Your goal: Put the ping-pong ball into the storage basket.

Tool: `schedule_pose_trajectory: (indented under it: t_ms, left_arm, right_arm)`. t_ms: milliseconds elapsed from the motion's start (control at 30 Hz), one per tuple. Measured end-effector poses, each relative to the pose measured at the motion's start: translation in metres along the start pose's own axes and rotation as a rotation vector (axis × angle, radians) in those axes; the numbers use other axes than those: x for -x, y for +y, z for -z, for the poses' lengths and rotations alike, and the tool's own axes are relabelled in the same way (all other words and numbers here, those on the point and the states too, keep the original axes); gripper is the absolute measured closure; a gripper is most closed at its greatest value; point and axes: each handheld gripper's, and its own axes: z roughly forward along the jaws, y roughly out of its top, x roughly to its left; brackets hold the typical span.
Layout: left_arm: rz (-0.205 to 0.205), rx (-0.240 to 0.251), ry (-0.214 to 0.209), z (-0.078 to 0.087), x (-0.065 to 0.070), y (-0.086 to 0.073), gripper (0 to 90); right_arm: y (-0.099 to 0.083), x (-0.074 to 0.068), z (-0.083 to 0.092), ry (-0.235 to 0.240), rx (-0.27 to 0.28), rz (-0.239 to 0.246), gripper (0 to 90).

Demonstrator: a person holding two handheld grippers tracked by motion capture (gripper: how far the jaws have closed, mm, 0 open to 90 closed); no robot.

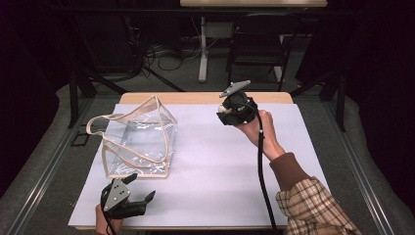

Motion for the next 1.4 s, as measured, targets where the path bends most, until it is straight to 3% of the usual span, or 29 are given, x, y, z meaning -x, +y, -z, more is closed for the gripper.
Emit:
schedule_pose_trajectory:
  t_ms: [1400]
  left_arm:
    - [0.0,0.002,0.001,0.0,0.0,0.0,16.2]
  right_arm:
    - [0.036,-0.039,-0.002,0.052,0.038,0.093,50.8]
